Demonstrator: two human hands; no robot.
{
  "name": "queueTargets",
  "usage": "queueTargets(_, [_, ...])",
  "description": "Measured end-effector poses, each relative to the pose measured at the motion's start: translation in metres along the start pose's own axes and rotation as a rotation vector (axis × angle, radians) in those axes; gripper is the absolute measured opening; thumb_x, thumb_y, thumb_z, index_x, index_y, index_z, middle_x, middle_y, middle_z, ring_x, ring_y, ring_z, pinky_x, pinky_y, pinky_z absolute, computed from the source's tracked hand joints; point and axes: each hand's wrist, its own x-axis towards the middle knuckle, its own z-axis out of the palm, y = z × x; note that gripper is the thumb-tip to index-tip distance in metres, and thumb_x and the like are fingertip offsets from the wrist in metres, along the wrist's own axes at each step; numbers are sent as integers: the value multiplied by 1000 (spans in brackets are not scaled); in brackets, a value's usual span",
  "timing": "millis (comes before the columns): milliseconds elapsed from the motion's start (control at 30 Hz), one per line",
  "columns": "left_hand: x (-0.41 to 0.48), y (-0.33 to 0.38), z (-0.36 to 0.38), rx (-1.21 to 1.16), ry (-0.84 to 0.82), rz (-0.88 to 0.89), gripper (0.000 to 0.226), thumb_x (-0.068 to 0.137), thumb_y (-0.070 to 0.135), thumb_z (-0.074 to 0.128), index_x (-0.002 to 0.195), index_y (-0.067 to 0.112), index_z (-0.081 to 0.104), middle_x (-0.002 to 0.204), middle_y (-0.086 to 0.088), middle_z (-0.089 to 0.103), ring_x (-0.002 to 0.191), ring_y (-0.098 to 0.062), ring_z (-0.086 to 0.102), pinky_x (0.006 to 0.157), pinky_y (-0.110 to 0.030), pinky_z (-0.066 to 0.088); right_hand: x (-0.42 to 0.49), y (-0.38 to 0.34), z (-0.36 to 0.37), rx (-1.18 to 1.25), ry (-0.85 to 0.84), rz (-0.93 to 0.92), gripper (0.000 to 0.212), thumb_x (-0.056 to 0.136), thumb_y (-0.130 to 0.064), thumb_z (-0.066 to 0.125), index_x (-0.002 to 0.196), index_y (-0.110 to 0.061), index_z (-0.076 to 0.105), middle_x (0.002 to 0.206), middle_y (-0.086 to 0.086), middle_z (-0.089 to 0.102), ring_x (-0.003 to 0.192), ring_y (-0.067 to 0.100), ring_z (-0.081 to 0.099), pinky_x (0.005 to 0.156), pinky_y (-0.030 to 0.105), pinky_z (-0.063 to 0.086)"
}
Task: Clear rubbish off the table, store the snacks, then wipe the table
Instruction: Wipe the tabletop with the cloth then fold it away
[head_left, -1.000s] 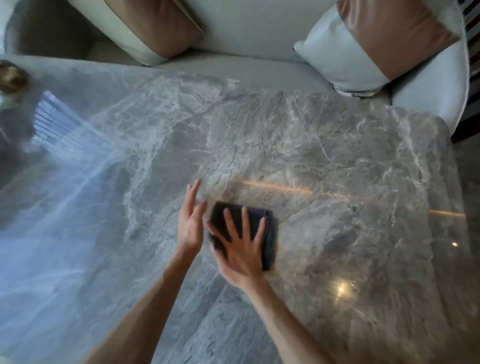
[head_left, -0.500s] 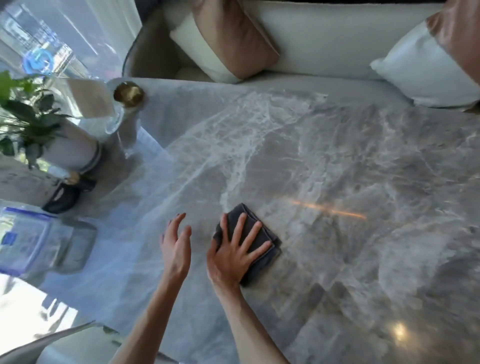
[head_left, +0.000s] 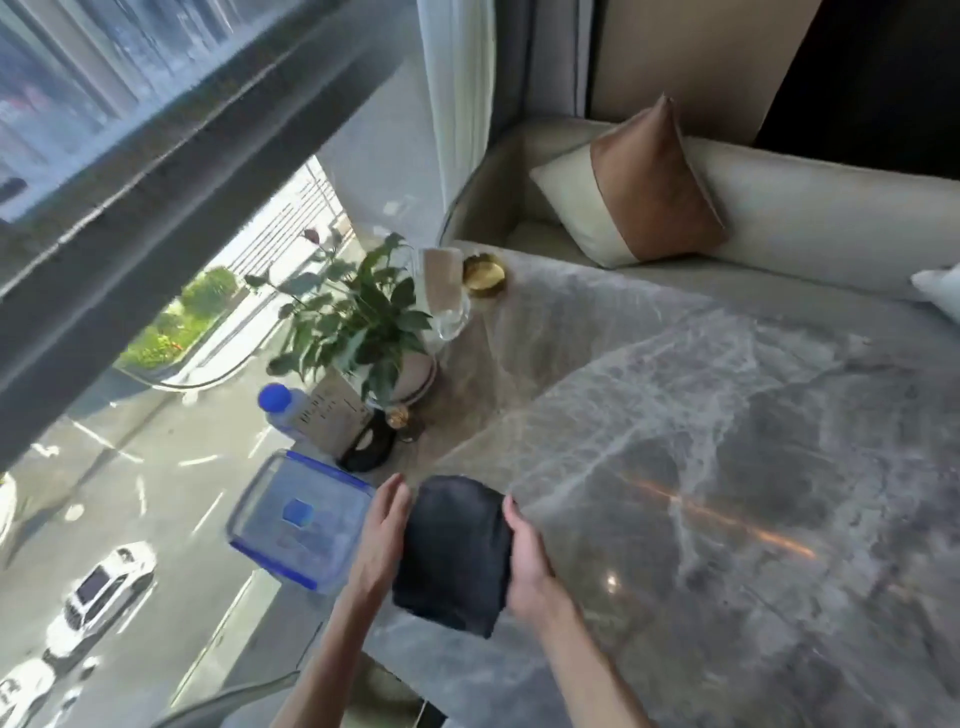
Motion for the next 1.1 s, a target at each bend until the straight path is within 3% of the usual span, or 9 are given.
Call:
queueTargets(167, [8,52,4,-458,-438,-317,36,97,37,49,117,12,65,122,-4,66,114,-15,59,104,-31,39,-36,-58,5,-20,6,-79,83,84,-73,40,131,-8,61,137,20,58,129,34,54,117,49,32])
queueTargets(267, [2,64,11,-533,-563,-231,27,89,24,64,112,10,68,105,-9,72,92,-21,70,78,-35,57,-52,-92,4,-41,-72,-86,90,84,-78,36,135,-6,56,140,21,54,132,35,50,116,50,33])
queueTargets(333, [4,71,15,-519,-550,-207,24,85,22,68,107,12,67,92,-6,65,73,-17,64,65,-29,54,-59,-112,0,-126,-66,-70,84,85,-73,45,133,-5,57,139,21,55,131,34,51,116,51,33])
queueTargets(467, [29,81,20,-523,-536,-221,21,86,15,68,106,10,65,93,-9,66,72,-18,64,64,-29,55,-58,-140,-6,-284,-18,-35,49,90,-38,64,128,-6,63,134,17,61,125,29,58,108,44,45])
queueTargets(633, [85,91,22,-387,-540,-271,28,89,2,61,116,0,65,104,-14,68,94,-25,63,77,-32,53,-19,-168,-18,-409,138,-37,41,91,3,57,132,6,52,131,27,59,120,37,59,97,46,52])
queueTargets(800, [151,124,37,-207,-392,-95,26,85,-15,54,86,10,59,74,-2,61,68,-13,57,57,-18,47,45,-198,-9,-513,351,-192,35,94,1,55,128,6,54,124,23,64,115,34,61,103,46,47])
queueTargets(867, [174,140,42,-119,-275,74,29,79,-19,54,79,10,54,72,1,57,70,-12,52,54,-11,44,66,-211,-3,-611,394,-342,34,94,0,55,128,3,56,125,19,64,111,25,62,100,31,48])
queueTargets(1000, [192,140,43,-40,-103,366,31,70,-24,47,84,4,54,97,-11,62,91,-17,57,76,-22,44,101,-221,7,-845,380,-544,68,90,7,58,150,-8,28,142,1,44,127,11,45,88,-1,41])
queueTargets(1100, [198,112,47,105,-59,427,31,68,-20,55,85,5,58,115,-1,61,104,-13,55,86,-8,39,123,-205,-1,-991,425,-680,69,86,13,60,147,0,31,148,6,37,130,13,44,104,16,43])
